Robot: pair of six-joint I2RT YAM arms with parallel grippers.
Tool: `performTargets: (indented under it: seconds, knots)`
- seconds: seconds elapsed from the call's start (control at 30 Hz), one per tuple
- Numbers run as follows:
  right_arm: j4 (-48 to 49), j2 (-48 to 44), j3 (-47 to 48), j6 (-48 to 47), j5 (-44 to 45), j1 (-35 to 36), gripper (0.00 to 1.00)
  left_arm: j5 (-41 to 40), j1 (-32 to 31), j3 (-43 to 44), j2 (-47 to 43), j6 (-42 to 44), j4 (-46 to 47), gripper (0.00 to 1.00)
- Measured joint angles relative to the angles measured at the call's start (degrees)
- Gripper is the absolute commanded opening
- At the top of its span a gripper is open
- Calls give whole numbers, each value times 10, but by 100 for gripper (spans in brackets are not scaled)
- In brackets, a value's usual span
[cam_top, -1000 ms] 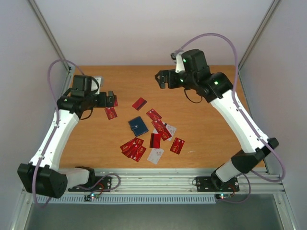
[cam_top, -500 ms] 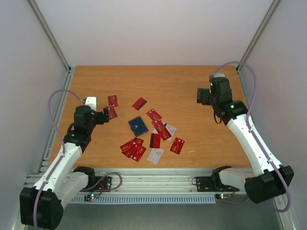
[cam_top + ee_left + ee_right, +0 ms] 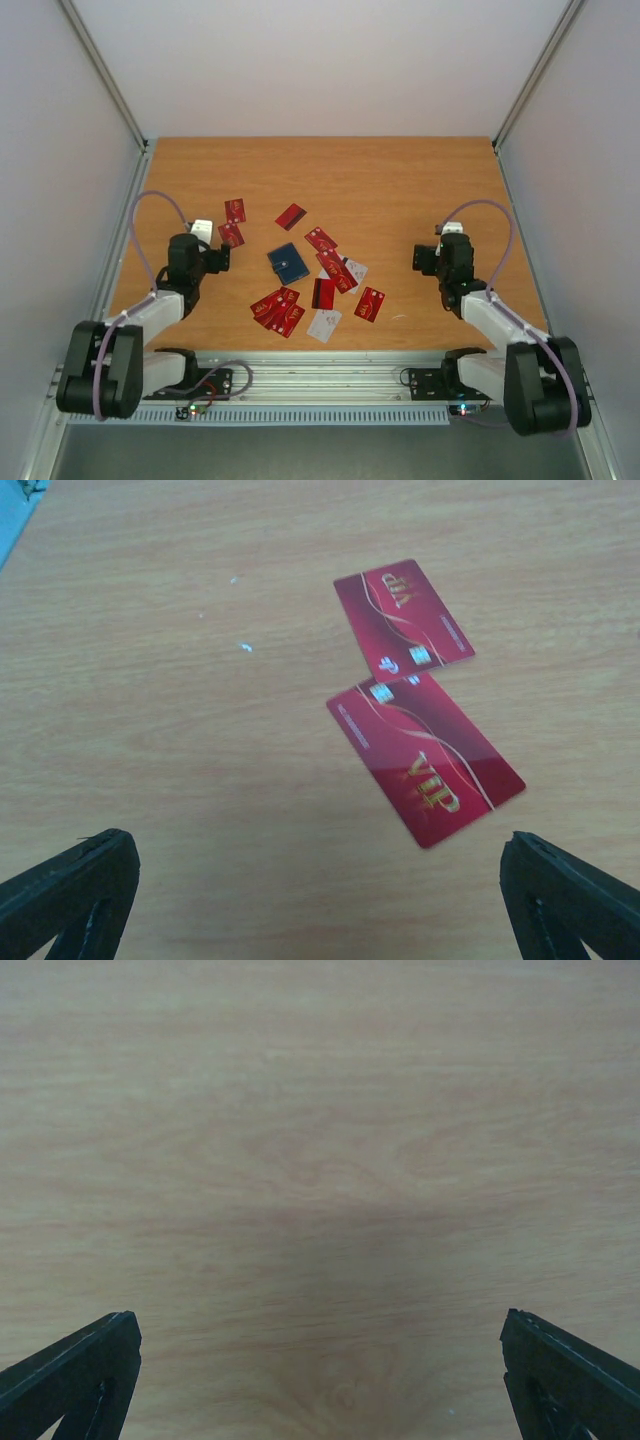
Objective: Put the credit cards into the card holder
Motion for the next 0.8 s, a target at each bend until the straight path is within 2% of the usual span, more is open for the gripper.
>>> performTargets:
  seconds: [0.1,0.23,0.43,0.6,0.8]
  knots:
    - [99,61,-40,-10,-16,-13,99,23,18,4,42,7,57,99]
    - [235,148,-47,-18,-43,-30,99,56,42,27,98,5,113,99]
    - [418,272,-30,-31,-92,-65,98,104,75,74,136,-3,125,99]
    - [442,304,-24,-37,-142,-87,98,120,83,64,129,-10,146,99]
    - [447,304,-4,-36,-149,-89,98,126,84,22,115,-31,205,99]
